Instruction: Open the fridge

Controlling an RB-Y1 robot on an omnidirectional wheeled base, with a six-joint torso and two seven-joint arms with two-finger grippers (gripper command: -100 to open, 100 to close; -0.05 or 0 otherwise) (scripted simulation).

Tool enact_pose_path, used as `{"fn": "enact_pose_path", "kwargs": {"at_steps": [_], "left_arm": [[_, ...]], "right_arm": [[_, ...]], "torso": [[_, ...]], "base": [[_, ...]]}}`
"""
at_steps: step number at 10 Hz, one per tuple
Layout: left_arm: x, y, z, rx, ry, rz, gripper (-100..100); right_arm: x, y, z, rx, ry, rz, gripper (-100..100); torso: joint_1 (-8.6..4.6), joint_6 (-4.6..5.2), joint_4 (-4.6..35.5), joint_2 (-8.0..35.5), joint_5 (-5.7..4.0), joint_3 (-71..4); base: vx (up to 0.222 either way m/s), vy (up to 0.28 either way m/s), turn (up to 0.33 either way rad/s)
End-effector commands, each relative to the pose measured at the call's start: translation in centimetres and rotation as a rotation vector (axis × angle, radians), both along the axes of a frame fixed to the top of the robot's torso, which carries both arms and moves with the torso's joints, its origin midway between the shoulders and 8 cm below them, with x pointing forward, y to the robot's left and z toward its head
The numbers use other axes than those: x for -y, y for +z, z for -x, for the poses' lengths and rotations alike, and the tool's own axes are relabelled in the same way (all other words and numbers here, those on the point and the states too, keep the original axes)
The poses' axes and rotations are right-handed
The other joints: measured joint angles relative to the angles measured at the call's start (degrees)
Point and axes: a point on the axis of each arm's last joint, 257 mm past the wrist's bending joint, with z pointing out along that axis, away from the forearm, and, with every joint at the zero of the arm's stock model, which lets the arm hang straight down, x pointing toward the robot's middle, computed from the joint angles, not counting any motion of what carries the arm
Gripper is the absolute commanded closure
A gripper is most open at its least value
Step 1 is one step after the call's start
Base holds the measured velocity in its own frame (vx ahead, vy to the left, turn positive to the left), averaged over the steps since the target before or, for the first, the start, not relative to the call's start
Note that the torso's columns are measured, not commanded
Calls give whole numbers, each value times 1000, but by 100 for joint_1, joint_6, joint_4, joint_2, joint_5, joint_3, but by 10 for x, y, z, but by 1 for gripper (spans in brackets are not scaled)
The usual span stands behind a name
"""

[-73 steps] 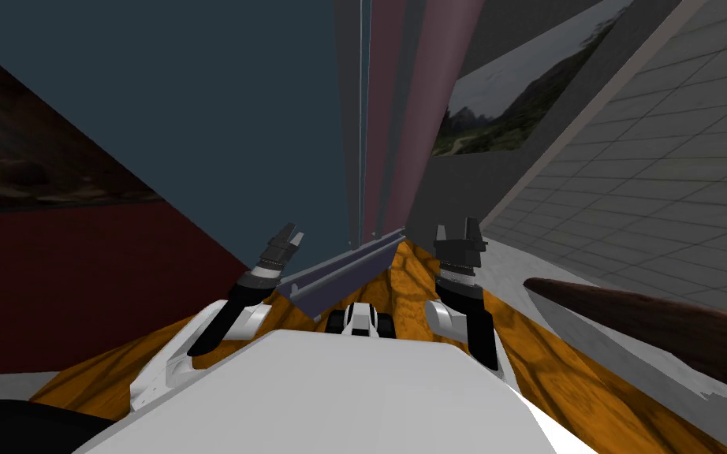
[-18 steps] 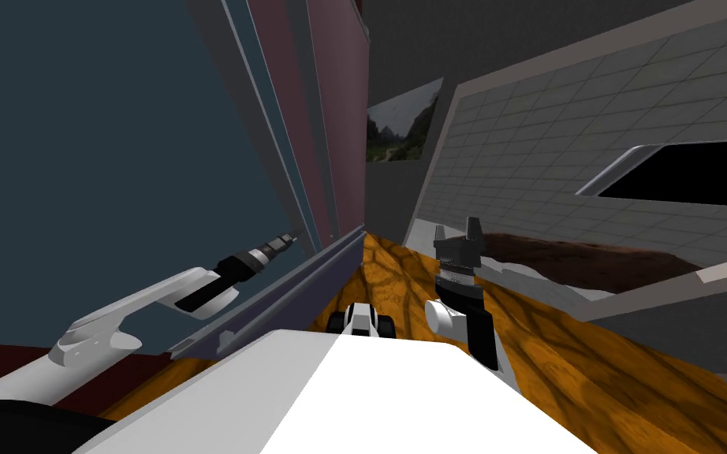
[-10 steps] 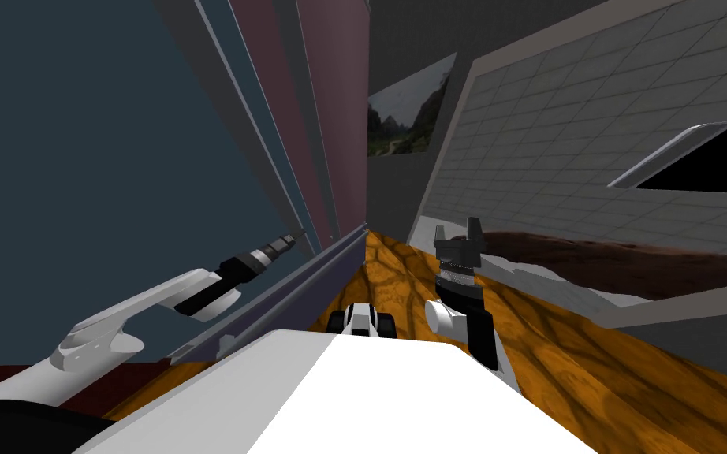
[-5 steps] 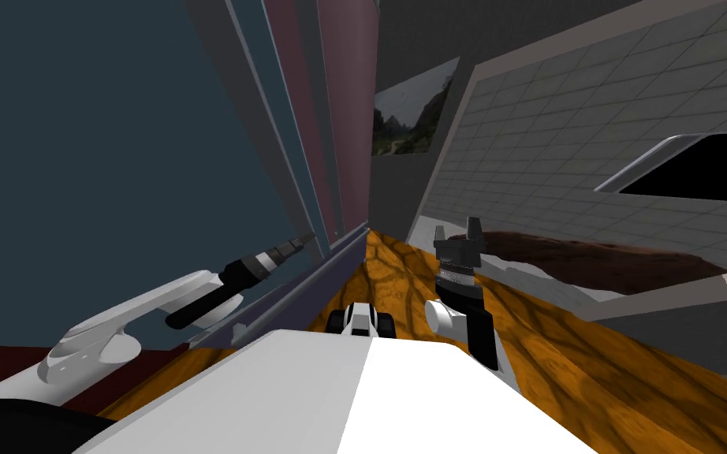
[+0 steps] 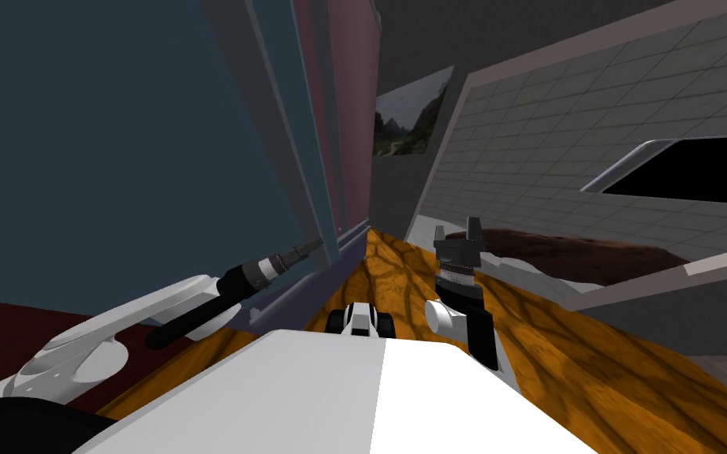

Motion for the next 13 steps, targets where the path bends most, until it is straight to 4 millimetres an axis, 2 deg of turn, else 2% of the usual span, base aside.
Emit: {"fn": "enact_pose_path", "kwargs": {"at_steps": [1,2,4,7,8,9,10,11,13], "left_arm": [[7,1,6,-2,-21,-1,100],[24,1,19,-2,-86,-1,100],[38,3,32,-1,-145,0,100],[58,5,52,-1,-232,5,100],[70,6,66,-1,-291,8,100],[76,7,74,-1,-320,11,100],[69,2,67,3,-290,-9,100],[78,1,81,1,-358,-9,100],[81,2,87,1,-385,-7,100]], "right_arm": [[0,0,0,0,0,0,0],[0,0,0,0,0,0,0],[0,0,0,0,0,0,0],[0,0,0,0,0,0,0],[0,0,0,0,0,0,0],[0,0,0,0,0,0,0],[0,0,0,0,0,0,0],[0,0,0,0,0,0,0],[0,0,0,0,0,0,0]], "torso": [[-7,12,3,1,-6,-2],[-10,16,-1,-9,-7,-6],[-3,35,-12,33,10,39],[10,6,4,11,0,5],[14,4,9,13,-1,-1],[3,16,12,42,1,19],[4,13,10,41,7,25],[-1,6,7,-8,-2,-15],[12,19,0,-11,1,-8]], "base": [[-26,3,-15],[-101,47,-125],[-182,111,-156],[-153,83,-108],[-222,94,-160],[-213,108,-151],[-90,35,-61],[-130,73,-186],[-126,74,-98]]}}
